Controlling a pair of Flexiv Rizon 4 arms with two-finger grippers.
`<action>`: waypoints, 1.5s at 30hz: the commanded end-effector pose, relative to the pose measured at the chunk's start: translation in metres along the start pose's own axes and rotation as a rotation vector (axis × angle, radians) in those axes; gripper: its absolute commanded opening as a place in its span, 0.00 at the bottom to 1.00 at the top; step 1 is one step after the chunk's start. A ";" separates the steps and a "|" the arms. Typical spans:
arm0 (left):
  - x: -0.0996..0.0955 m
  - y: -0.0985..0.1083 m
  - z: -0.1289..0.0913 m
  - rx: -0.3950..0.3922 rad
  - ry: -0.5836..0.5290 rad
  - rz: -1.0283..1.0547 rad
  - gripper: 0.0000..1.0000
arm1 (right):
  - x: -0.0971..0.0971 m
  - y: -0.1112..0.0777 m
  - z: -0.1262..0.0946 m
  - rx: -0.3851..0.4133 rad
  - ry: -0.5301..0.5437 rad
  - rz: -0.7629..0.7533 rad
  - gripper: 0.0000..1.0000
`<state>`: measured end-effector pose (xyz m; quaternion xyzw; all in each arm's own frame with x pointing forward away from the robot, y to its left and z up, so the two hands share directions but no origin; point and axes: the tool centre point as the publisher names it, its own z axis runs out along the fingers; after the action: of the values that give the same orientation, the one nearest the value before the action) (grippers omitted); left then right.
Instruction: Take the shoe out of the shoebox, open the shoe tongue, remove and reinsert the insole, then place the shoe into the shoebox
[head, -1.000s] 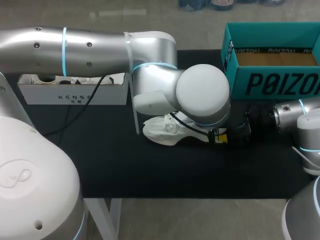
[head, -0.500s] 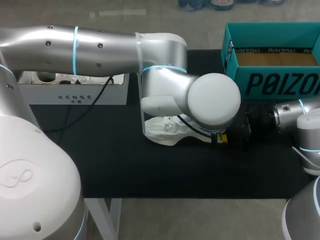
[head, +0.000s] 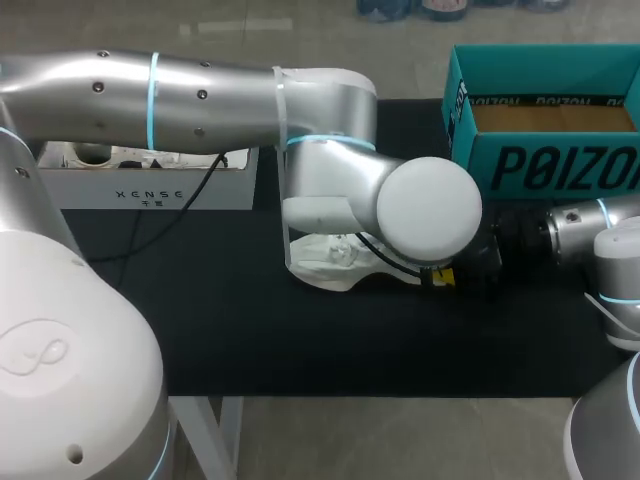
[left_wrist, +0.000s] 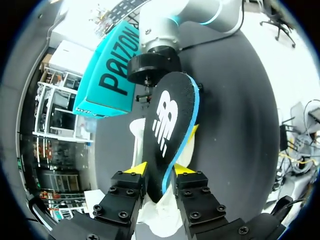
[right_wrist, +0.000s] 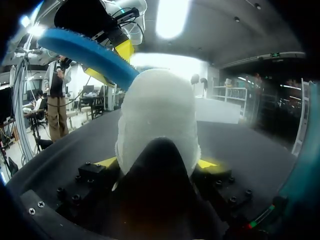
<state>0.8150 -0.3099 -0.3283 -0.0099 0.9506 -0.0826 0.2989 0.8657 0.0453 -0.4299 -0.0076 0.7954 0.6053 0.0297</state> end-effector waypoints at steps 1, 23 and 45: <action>0.002 -0.005 0.007 -0.007 -0.005 0.000 0.27 | 0.001 -0.004 0.003 0.001 -0.001 0.000 0.00; -0.004 -0.006 -0.008 0.050 -0.030 -0.043 0.00 | 0.001 -0.004 0.003 0.001 -0.001 0.000 0.00; -0.110 -0.018 -0.148 0.642 0.566 -0.106 0.00 | 0.001 -0.004 0.003 0.001 -0.001 0.000 0.00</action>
<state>0.8076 -0.3419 -0.1771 0.0126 0.9425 -0.2802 0.1819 0.8657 0.0453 -0.4299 -0.0076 0.7954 0.6053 0.0297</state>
